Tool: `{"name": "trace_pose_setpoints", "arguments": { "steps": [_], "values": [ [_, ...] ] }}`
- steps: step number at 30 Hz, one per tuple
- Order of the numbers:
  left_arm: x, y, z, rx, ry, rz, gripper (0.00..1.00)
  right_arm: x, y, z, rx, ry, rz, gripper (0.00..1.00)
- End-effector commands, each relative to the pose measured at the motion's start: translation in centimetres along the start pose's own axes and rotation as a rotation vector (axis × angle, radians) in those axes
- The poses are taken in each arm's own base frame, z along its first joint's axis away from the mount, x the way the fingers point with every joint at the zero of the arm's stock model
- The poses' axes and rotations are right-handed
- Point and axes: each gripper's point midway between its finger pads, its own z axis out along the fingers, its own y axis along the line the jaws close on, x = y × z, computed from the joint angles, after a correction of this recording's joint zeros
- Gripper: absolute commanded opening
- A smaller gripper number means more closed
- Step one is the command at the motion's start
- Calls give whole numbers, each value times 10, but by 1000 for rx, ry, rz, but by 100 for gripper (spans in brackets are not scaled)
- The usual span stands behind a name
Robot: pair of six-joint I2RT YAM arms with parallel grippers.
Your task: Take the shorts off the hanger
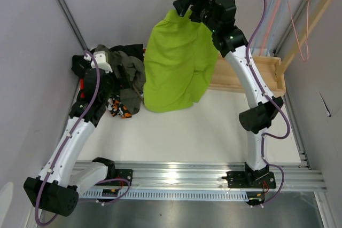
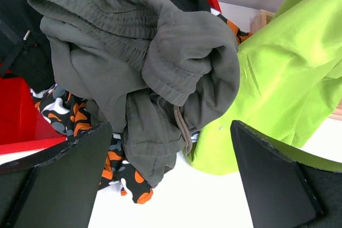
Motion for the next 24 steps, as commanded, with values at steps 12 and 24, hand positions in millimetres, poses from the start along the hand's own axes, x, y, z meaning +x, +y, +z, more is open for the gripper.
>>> {"name": "trace_pose_setpoints", "arguments": {
  "steps": [12,24],
  "values": [
    [-12,-9,-6,53,-46,-8,99,-27,38,15,-99,-177,35,98],
    [-8,-10,-5,57,-31,-7,99,-23,34,29,-81,-231,50,13]
  ]
}}
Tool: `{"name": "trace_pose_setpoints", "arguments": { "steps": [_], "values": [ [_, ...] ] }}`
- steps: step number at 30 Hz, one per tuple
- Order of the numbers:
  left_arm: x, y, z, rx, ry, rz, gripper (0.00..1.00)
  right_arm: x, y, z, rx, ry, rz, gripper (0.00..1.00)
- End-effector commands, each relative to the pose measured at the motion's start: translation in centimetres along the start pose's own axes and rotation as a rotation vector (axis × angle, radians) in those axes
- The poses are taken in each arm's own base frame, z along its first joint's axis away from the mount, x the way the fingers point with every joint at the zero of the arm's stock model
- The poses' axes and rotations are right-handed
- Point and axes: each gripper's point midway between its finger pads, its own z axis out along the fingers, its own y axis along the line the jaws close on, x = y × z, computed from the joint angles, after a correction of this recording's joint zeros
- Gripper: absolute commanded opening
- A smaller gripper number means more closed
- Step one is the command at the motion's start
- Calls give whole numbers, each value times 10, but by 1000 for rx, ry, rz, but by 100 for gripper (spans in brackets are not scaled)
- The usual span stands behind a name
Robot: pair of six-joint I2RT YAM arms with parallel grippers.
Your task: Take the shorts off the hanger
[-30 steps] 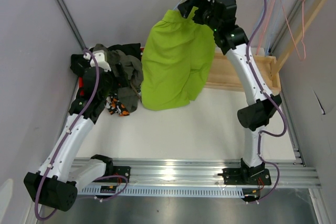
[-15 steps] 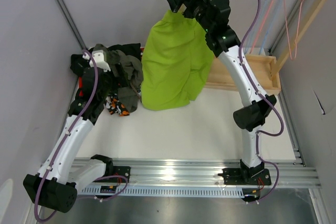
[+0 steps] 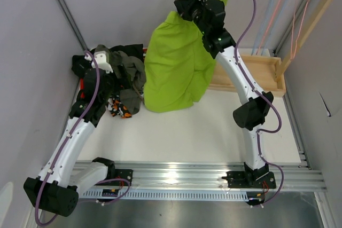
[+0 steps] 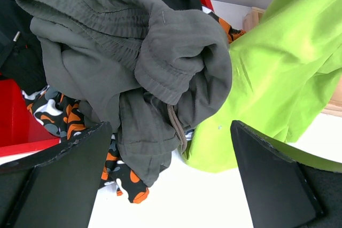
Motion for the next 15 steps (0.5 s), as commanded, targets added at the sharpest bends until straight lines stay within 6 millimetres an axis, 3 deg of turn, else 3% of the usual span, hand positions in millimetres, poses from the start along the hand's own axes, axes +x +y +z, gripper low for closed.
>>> {"name": "trace_pose_setpoints", "arguments": {
  "steps": [1,3,6,9,15],
  "values": [
    [-7,-5,-2,24,-32,-5,99,-29,23,-1,-43,-108,0,11],
    [-7,-5,-3,26,-34,-5,99,-31,25,-4,-37,-104,-2,0],
    [-7,-4,-2,24,-31,-4,99,-30,25,-9,-25,-95,-15,0],
    [-6,-4,0,24,-26,-2,100,-49,41,-25,-37,-126,-46,0],
    [-6,-10,-1,59,-34,2,100,-113,76,-77,-51,-226,-125,0]
  ]
}}
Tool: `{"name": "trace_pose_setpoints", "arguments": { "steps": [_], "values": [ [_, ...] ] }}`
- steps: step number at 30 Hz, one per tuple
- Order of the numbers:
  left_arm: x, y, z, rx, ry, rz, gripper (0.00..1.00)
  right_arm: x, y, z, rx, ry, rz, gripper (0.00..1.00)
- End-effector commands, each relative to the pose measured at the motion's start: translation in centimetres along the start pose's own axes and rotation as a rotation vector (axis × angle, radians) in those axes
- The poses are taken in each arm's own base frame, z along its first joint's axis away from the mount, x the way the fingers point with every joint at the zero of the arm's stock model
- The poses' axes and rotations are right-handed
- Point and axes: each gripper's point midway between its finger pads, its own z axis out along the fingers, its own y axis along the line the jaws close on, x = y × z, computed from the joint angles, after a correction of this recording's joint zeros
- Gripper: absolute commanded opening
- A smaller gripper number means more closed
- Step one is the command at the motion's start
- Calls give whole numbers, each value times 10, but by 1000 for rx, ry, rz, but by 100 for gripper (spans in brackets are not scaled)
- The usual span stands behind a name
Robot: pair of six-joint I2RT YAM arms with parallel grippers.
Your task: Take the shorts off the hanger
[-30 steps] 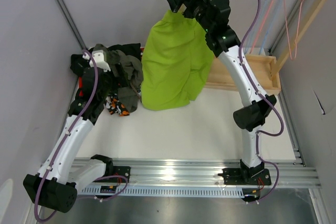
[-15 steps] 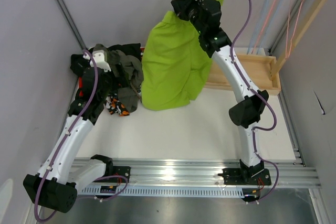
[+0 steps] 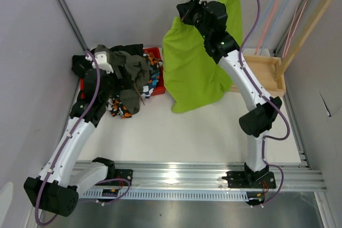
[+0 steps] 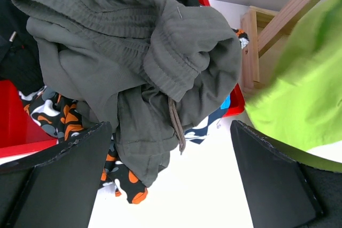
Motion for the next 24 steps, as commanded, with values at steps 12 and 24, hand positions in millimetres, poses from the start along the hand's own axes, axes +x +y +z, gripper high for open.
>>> {"name": "trace_pose_setpoints", "arguments": {
  "steps": [12,24],
  "values": [
    [-8,-137,-57,692,-71,132,100,-171,74,-191,-98,-329,-30,0],
    [-25,-249,-182,1228,-192,81,99,-121,93,-242,-131,-277,76,0]
  ]
}}
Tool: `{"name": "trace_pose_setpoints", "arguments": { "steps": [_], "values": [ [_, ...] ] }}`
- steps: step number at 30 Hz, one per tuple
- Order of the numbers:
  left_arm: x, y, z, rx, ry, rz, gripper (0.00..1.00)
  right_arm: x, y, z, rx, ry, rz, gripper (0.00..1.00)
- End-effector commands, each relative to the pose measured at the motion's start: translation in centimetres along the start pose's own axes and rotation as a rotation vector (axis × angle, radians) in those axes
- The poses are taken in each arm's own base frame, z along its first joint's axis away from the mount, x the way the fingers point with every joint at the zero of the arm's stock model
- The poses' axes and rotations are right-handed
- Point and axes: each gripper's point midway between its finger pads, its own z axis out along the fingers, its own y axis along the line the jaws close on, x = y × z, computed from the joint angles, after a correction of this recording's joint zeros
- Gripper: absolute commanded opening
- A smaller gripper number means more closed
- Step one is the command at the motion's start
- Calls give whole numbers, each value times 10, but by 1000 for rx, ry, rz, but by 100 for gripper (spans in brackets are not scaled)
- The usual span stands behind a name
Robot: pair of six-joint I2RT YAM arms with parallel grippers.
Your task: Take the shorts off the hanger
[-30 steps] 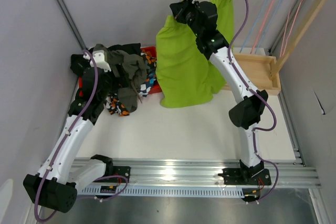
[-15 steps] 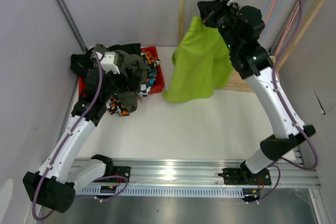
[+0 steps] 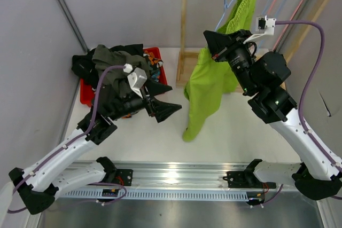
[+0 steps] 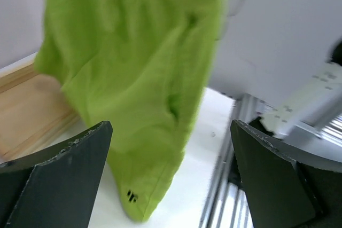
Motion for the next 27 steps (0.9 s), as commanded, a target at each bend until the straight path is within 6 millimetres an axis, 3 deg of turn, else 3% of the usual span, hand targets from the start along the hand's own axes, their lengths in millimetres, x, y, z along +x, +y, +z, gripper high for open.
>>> {"name": "trace_pose_setpoints", "arguments": {
  "steps": [1,9,18,20,21,23,24,25,27],
  "values": [
    [-23,-38,11,119,-73,25,99,-36,20,-6,-40,-146,33,0],
    [-4,-61,39,161,-36,35,99,-30,41,-17,-80,-144,88,0],
    [-6,-30,66,7,-28,69,96,-26,67,-48,-142,-127,147,0],
    [-8,-27,68,-13,-37,71,74,-25,72,-55,-153,-119,156,0],
    [-6,-24,68,-29,-38,68,47,-27,70,-57,-146,-124,157,0],
    [-1,-25,65,-31,-36,55,10,-26,67,-58,-131,-126,144,0],
    [1,-28,64,-23,-31,49,0,-30,67,-59,-125,-134,143,0],
    [15,-27,60,-26,-4,37,0,-33,67,-59,-123,-139,138,0],
    [12,-39,49,-10,-24,30,0,-38,65,-59,-109,-149,114,0]
  ]
}}
